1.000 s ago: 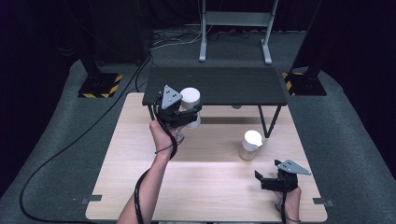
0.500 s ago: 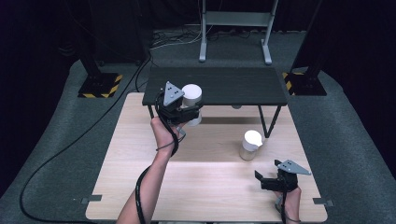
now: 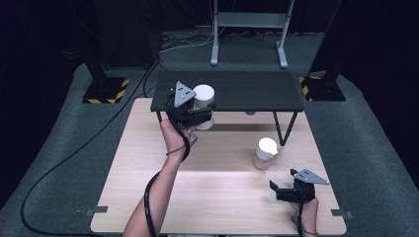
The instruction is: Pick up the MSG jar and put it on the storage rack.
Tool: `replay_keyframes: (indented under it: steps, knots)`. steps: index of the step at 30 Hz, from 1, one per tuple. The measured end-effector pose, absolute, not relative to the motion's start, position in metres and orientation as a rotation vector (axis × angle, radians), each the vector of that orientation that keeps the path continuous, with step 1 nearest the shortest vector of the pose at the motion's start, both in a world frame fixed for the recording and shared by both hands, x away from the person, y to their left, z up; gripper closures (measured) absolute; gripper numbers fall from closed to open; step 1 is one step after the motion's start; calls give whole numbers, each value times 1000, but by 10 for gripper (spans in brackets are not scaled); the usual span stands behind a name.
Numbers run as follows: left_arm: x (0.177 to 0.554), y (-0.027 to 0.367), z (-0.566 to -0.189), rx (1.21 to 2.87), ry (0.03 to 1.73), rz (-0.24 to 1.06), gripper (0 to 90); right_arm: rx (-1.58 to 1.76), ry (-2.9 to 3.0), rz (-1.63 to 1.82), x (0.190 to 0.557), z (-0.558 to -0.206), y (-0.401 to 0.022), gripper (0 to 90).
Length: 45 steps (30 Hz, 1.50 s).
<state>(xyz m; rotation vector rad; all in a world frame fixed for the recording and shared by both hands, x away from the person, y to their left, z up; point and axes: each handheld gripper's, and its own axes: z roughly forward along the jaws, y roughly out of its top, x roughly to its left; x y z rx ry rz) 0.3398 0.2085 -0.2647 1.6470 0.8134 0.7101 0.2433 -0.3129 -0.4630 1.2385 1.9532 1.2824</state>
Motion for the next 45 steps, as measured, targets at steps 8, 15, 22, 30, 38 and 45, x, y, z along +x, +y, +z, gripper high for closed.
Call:
replay_keyframes:
  steps: [8,15,22,30,38,45]
  knots:
    - [340,208,-258,1636,805,722,342,1239,1954,1282,243,-463,-313,0]
    - [342,206,-250,1630,793,737,342,1240,1955,1281,243,-463,-313,0]
    - [348,200,-244,1628,787,745,342,1240,1954,1280,244,-463,-313,0]
    - [358,194,-241,1624,805,759,342,1241,1955,1283,244,-463,-313,0]
    - [372,189,-239,1624,843,777,342,1241,1956,1283,244,-463,-313,0]
    - [389,184,-239,1619,880,764,342,1241,1958,1279,244,-462,-313,0]
